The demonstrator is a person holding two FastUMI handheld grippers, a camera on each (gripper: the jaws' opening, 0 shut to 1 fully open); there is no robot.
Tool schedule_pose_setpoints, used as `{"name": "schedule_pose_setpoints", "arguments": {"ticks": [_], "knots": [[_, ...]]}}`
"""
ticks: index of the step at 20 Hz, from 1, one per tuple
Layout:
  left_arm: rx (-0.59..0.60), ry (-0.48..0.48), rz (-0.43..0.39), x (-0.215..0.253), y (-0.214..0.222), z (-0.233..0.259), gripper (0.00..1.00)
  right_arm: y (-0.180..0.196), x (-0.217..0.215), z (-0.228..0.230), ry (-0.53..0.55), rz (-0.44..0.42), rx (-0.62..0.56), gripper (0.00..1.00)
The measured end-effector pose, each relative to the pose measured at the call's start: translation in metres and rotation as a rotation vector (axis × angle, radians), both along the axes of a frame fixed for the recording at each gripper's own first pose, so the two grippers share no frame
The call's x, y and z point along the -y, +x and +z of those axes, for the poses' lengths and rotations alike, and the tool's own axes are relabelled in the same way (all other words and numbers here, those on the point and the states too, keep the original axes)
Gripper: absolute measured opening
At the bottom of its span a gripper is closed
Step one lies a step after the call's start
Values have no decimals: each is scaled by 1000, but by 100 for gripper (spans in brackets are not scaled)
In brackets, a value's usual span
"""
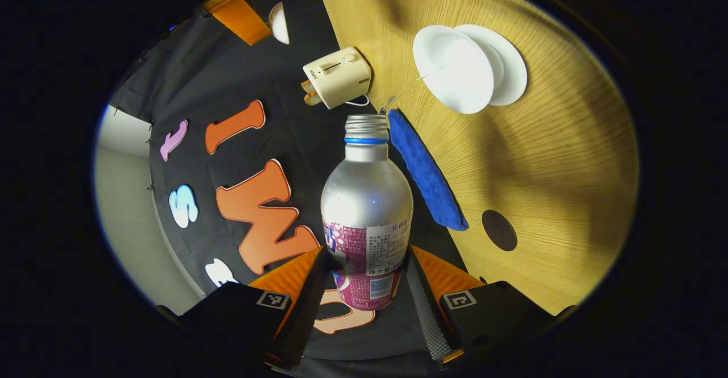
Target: Open the teacup lid with one hand, grasp the water bottle and pour water into the teacup with the other hand; after pouring, place the water bottle on the coaster and then close the teacup lid.
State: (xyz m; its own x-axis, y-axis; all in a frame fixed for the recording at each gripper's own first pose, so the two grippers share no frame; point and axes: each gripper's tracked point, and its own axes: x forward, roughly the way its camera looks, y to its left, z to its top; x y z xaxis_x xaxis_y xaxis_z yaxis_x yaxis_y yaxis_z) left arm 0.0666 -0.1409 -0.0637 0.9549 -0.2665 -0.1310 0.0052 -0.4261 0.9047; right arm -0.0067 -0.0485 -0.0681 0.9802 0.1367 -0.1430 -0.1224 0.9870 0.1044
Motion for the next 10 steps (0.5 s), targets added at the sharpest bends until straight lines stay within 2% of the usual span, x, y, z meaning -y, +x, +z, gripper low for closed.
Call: {"name": "schedule_pose_setpoints", "arguments": {"ticks": [10], "knots": [[62,50,-27,4,7,29,82,3,0,5,-6,-10,8,22]]}}
